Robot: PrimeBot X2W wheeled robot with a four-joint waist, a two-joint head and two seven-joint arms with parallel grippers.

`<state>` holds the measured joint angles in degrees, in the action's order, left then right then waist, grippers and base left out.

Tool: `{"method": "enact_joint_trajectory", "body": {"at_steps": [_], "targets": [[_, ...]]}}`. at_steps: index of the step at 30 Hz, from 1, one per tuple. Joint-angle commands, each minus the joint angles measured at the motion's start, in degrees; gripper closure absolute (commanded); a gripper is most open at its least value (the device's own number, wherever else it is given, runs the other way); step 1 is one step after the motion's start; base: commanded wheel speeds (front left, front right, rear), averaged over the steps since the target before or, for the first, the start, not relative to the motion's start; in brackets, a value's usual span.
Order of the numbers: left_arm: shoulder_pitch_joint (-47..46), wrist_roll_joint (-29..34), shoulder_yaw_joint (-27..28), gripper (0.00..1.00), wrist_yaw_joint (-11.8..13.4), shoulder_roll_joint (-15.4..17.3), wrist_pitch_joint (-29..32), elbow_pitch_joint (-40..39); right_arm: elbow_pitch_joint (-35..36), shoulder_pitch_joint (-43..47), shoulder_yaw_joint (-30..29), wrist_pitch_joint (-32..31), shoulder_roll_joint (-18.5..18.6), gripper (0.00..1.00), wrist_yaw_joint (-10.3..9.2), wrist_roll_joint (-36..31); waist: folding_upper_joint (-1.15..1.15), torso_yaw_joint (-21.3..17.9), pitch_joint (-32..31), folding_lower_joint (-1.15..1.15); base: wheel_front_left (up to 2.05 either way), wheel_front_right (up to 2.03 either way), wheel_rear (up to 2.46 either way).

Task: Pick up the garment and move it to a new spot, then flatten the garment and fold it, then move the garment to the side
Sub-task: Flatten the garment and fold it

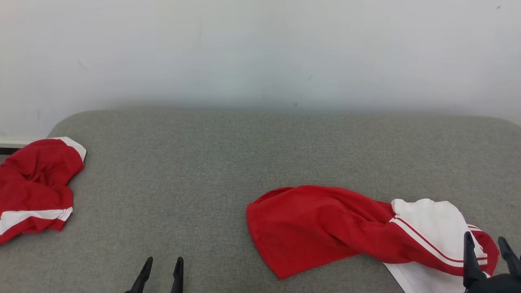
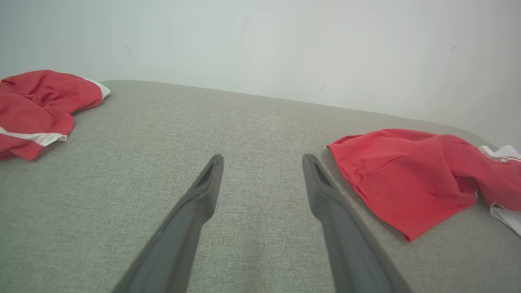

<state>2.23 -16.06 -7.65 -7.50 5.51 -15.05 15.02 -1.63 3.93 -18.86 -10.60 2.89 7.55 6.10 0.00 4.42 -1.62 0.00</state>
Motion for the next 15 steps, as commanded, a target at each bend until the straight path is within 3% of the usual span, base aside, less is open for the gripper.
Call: {"method": "enact_joint_trajectory", "body": {"at_steps": [1, 10, 15], "targets": [[0.43, 0.32, -0.1, 0.0, 0.05, 0.05, -0.19, 0.05, 0.19, 1.1, 0.28, 0.86, -0.01, 0.0, -0.12, 0.0, 0.0, -0.26, -0.36, 0.0, 0.0, 0.0, 0.0], [2.2, 1.01, 1.63, 0.0, 0.05, -0.29, -0.19, 0.05, -0.99, 5.18, 9.22, 16.13, -0.03, 0.0, -0.12, 1.48, 0.0, -0.84, -2.65, 0.0, 0.0, 0.0, 0.0], [4.23, 1.56, 2.62, 0.0, 0.05, -0.58, -0.19, -0.37, -2.72, 7.15, 12.1, 20.06, 0.0, 0.0, -0.12, 1.62, 0.0, -1.52, -4.03, 0.0, 0.0, 0.0, 0.0]]}}
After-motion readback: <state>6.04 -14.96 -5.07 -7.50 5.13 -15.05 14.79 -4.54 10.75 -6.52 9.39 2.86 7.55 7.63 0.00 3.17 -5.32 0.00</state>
